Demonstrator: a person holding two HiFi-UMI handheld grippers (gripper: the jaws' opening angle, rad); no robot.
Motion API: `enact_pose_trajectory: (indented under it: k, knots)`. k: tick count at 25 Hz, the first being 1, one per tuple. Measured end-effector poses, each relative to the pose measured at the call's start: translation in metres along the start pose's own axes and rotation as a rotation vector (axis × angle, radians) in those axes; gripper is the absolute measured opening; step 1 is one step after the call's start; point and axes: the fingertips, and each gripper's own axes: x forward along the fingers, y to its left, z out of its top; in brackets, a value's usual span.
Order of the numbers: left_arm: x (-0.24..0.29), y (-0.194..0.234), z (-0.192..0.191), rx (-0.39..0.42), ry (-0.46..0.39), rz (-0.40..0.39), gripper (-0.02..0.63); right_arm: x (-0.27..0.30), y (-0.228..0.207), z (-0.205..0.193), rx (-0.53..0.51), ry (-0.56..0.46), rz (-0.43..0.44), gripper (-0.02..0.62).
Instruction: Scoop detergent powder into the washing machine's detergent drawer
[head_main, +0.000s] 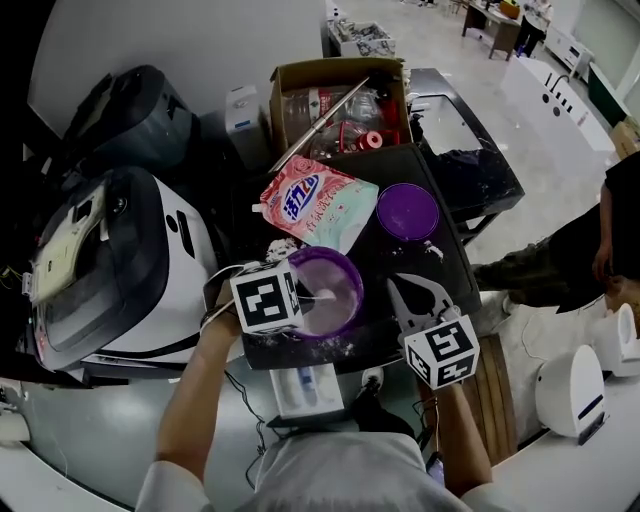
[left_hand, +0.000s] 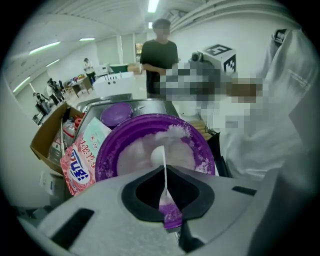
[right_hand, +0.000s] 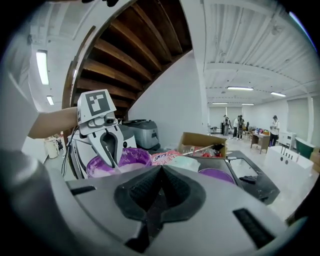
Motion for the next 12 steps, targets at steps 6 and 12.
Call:
enact_pose_trajectory:
  k: [6, 12]
  knots:
    - [0.01, 0.005, -0.004, 0.021, 0.108, -0.038, 0.015, 0.004, -0.006, 0.001, -0.015, -0.004, 0.023, -0.003]
    - [0.011, 0.002, -0.001, 0.057, 0.161, -0.114, 0.015, 0.003, -0.014, -0.005, -0.01, 0.003, 0.007, -0.003]
